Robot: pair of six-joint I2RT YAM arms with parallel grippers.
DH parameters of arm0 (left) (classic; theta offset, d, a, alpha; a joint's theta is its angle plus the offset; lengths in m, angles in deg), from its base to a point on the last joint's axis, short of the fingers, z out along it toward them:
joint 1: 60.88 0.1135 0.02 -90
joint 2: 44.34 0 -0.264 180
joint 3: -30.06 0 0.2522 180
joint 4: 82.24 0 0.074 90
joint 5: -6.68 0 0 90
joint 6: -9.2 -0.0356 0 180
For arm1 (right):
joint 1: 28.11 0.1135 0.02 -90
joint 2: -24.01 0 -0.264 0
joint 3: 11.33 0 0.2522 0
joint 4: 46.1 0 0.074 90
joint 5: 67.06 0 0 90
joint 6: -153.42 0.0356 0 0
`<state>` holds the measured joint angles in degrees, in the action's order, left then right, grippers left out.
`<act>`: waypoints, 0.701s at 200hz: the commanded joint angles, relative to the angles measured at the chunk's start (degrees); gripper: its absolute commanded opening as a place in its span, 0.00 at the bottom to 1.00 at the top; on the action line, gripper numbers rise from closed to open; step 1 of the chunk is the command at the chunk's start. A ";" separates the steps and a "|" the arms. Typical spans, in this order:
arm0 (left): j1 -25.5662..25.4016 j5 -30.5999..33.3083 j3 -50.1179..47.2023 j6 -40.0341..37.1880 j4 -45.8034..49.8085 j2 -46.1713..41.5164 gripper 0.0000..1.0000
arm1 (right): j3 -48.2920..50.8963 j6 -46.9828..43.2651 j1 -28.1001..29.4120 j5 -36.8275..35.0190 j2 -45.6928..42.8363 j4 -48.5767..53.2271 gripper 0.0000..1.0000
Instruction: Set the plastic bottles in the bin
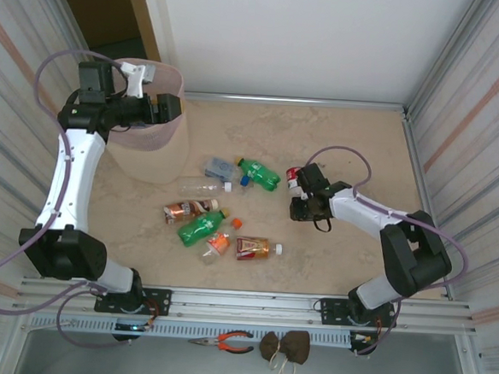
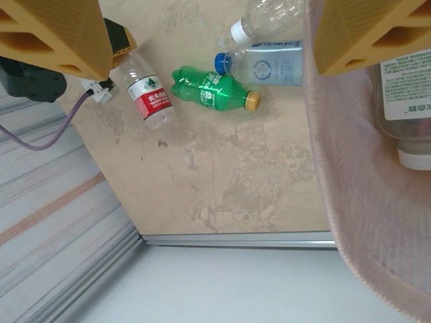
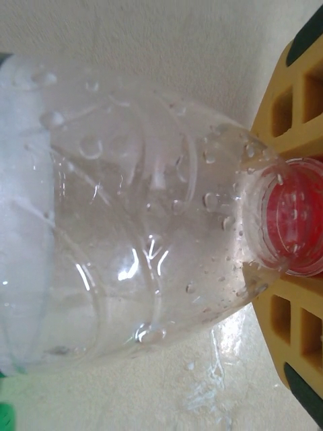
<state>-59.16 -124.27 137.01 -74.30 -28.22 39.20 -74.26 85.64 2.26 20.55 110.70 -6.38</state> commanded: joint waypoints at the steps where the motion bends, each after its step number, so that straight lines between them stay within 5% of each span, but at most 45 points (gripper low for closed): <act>1: -0.53 -1.59 1.46 0.71 -1.05 0.40 0.79 | -0.35 -2.53 0.30 -2.08 -4.38 1.25 0.27; 59: -1.67 -3.74 2.24 -0.74 -0.72 0.05 0.79 | -0.32 -20.70 0.92 -3.18 -15.59 -0.55 0.28; 140: -7.84 -5.12 8.19 -8.16 8.72 0.83 0.80 | -6.42 -70.29 1.17 0.64 -24.91 -0.93 0.27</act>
<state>-65.04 -127.59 142.58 -78.34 -24.20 39.99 -77.03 36.00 2.80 18.74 88.72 -8.20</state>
